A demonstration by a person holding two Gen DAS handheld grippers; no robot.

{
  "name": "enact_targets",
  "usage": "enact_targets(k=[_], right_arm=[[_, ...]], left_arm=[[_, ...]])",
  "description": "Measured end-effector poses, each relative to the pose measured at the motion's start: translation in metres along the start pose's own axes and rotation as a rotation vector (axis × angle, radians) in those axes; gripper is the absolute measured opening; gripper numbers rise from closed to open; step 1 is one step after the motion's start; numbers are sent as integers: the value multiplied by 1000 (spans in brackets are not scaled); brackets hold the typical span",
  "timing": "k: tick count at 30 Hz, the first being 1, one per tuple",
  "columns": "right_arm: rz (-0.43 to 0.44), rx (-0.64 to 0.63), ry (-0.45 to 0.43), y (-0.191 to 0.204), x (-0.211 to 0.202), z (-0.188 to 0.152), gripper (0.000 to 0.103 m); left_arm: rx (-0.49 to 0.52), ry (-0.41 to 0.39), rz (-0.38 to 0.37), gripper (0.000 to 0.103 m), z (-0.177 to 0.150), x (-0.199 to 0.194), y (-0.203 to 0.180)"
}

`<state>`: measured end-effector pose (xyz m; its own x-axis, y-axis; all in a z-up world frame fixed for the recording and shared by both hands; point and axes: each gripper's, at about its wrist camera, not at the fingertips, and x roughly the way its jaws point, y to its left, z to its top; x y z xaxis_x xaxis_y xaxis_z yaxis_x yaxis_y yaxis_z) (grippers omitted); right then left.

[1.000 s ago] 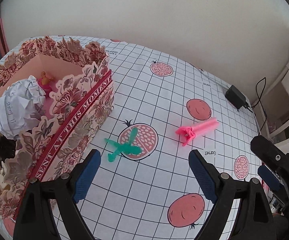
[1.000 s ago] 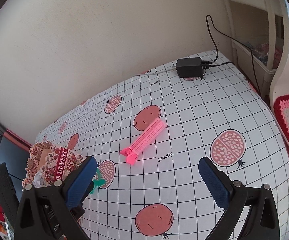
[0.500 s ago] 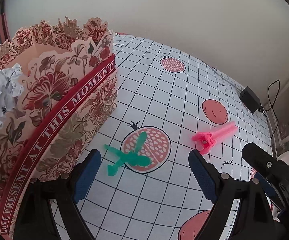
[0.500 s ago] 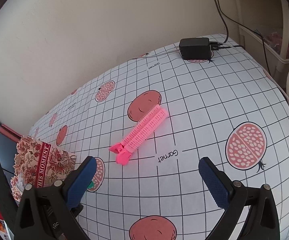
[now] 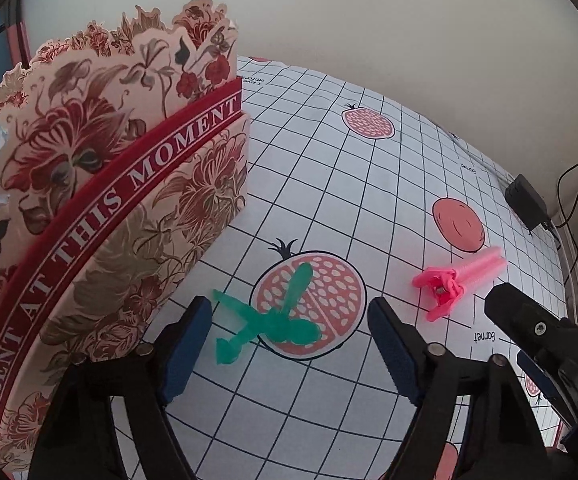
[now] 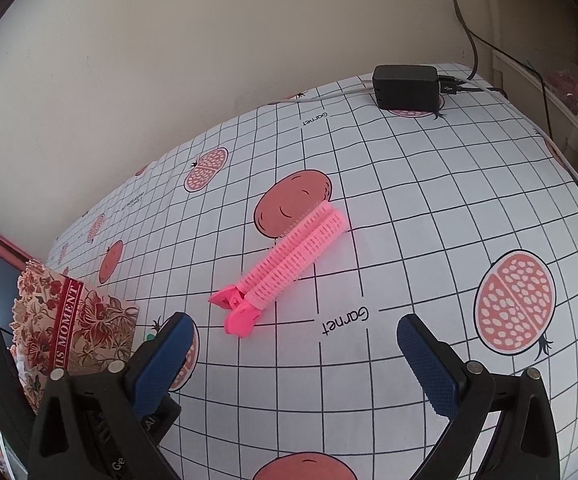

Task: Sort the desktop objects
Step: 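Lower the left gripper onto the green toy while the right gripper approaches the pink clip, then close the left gripper on the green toy while the right gripper grasps the pink clip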

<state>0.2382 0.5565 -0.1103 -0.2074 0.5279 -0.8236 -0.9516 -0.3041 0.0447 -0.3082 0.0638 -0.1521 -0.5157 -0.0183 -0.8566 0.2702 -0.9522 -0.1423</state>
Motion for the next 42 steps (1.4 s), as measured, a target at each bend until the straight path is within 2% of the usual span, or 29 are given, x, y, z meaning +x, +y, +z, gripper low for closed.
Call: enact_targets(k=[5, 9, 14, 26, 30, 33, 42], right_arm=[[-6, 8, 14, 5, 13, 5, 103], [-41, 10, 10, 11, 22, 13, 103], [-66, 54, 16, 12, 32, 24, 102], [-157, 43, 20, 18, 44, 36, 73], [-181, 9, 22, 23, 47, 35, 70], [-211, -14, 19, 24, 46, 35, 59], [-193, -26, 33, 23, 43, 31, 44]], left_arm=[[19, -26, 35, 67, -1, 0, -2], [22, -44, 61, 52, -2, -2, 0], [13, -53, 54, 48, -2, -3, 3], [5, -51, 40, 46, -2, -5, 6], [7, -49, 37, 46, -2, -6, 7], [10, -48, 35, 46, -3, -7, 7], [9, -42, 30, 46, -3, -7, 7]])
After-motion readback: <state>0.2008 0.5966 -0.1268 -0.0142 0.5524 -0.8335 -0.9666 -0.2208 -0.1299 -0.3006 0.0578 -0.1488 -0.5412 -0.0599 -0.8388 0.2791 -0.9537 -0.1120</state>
